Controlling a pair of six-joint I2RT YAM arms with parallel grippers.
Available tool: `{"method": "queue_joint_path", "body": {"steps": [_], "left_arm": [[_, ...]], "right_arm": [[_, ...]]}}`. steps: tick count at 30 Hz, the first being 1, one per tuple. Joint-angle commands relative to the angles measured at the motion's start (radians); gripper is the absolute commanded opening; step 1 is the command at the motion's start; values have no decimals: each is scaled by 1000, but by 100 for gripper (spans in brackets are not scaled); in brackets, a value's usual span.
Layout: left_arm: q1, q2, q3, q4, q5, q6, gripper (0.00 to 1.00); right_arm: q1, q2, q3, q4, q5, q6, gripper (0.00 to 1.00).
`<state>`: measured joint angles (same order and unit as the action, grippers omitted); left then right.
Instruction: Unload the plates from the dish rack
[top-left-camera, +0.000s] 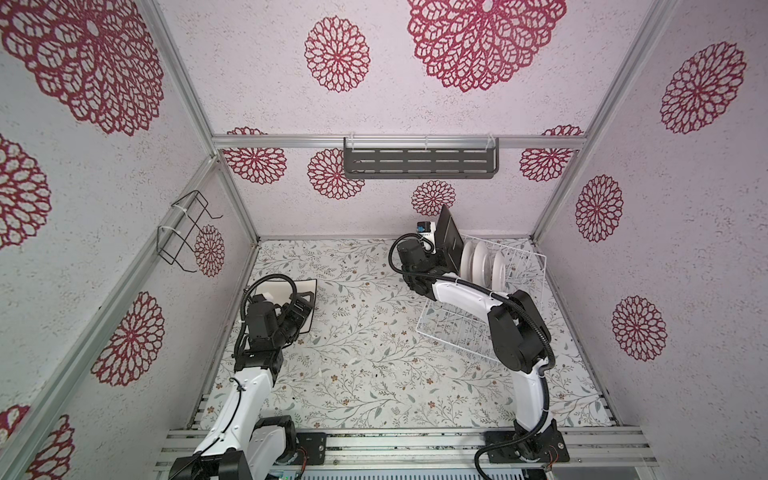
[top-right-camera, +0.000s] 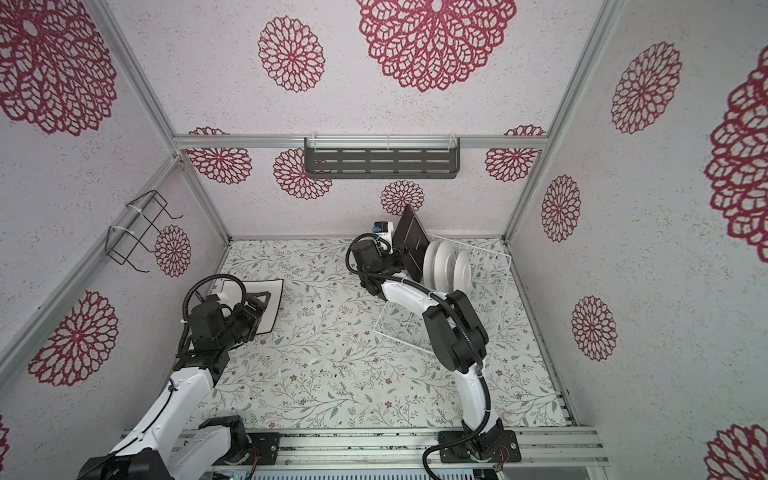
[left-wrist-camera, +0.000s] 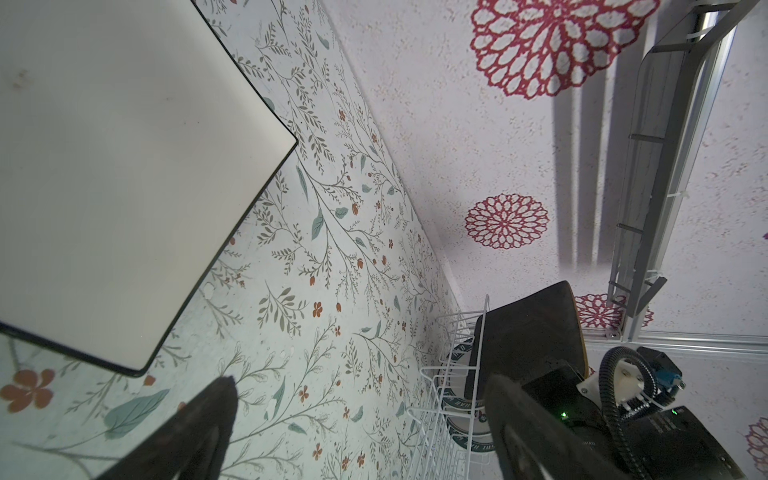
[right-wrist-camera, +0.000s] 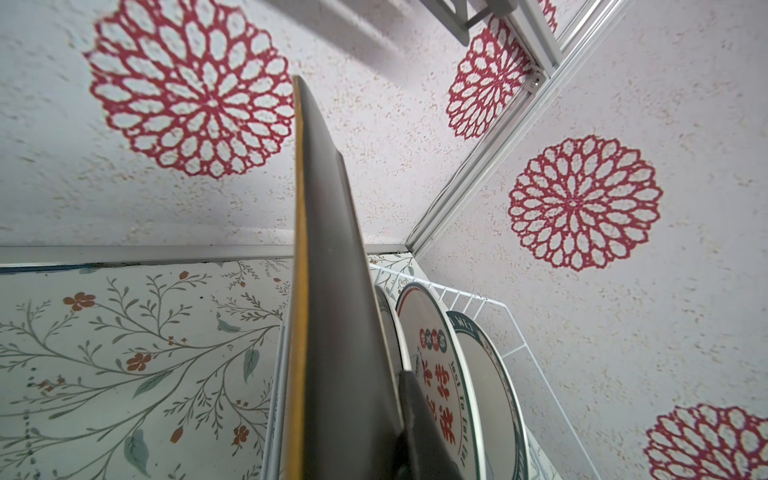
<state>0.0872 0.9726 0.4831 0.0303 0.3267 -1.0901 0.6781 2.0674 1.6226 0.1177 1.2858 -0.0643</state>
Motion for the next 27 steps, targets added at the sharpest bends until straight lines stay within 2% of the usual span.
{"method": "queue_joint_path", "body": {"steps": [1,9,18,27], "left_arm": [[-9,-19,26,-3,-6,4,97],[-11,-26,28,-6,-6,4,97],[-12,-35,26,-7,-7,3,97],[-13,-37,25,-9,-8,-1,97]], "right_arm": [[10,-137,29,175,119,-65,0],[26,-146,34,208,111,-105,0],[59,-137,35,424,127,-318,0],[114,-148,62,402,101,-325,0]]}}
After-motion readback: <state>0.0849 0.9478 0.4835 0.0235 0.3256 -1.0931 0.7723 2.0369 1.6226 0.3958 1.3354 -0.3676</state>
